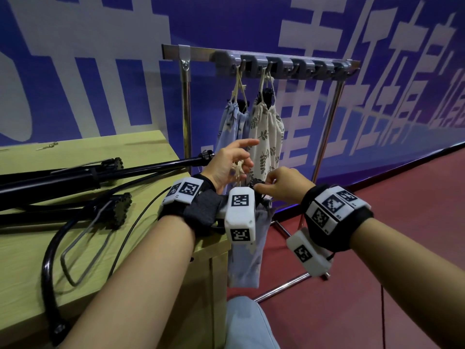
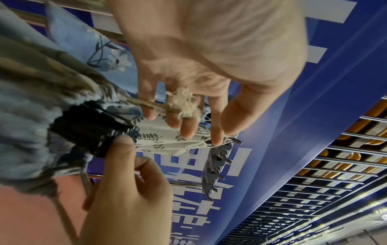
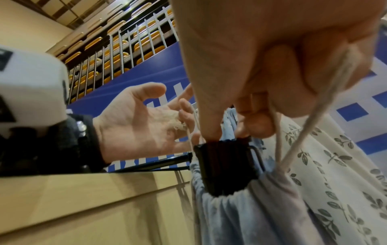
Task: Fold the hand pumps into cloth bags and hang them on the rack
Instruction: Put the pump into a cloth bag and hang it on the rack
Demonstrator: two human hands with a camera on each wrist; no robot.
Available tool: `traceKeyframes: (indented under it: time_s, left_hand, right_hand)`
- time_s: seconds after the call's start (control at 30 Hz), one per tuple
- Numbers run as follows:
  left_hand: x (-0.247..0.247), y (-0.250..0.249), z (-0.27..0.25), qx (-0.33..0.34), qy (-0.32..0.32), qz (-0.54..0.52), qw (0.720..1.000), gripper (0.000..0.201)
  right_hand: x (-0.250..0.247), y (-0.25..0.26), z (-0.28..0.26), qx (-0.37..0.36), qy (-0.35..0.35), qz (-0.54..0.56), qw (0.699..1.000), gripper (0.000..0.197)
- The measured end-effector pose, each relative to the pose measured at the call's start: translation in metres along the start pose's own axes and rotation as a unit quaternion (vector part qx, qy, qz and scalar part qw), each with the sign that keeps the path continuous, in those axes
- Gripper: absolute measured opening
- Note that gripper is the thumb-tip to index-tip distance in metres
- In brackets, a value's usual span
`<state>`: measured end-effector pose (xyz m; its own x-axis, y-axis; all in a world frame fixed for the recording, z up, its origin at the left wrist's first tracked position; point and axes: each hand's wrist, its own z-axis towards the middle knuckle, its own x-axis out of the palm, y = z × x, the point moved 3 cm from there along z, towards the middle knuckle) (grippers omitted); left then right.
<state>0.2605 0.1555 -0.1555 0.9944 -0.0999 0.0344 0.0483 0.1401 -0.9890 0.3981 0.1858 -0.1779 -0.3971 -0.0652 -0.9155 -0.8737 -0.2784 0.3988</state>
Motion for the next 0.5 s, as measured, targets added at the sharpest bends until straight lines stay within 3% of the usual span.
traceKeyframes:
  time_s: [0.13,0.23,0.3,0.37,0.43,0.5]
  left_hand:
    - [-0.004,0.002,0.0,-0.001,-0.052,0.0,0.999,0.03]
    - [-0.008,0.002,0.001,-0.005,-0.096,-0.026,0.995,0.026]
    - [-0.011,0.003,0.003,-0.011,-0.13,-0.032,0.991,0.025]
    - [-0.014,0.004,0.004,-0.01,-0.164,-0.04,0.986,0.023]
    - [-0.018,0.002,0.004,0.008,-0.204,-0.058,0.977,0.023]
    - [-0.021,0.001,0.004,0.021,-0.231,-0.087,0.969,0.023]
  right_hand:
    - [0.006,0.007,-0.002,-0.007,-0.023,0.016,1.0,0.028]
    - [0.002,0.007,-0.001,0.013,-0.017,0.108,0.994,0.005]
    - [-0.006,0.002,-0.002,0.039,-0.007,0.14,0.989,0.012]
    - [-0.013,-0.003,-0.006,0.051,0.007,0.06,0.997,0.022]
    - [-0.016,-0.006,-0.011,0.059,0.032,-0.089,0.994,0.012]
    - [-0.016,-0.011,-0.012,0.073,0.037,-0.167,0.983,0.035]
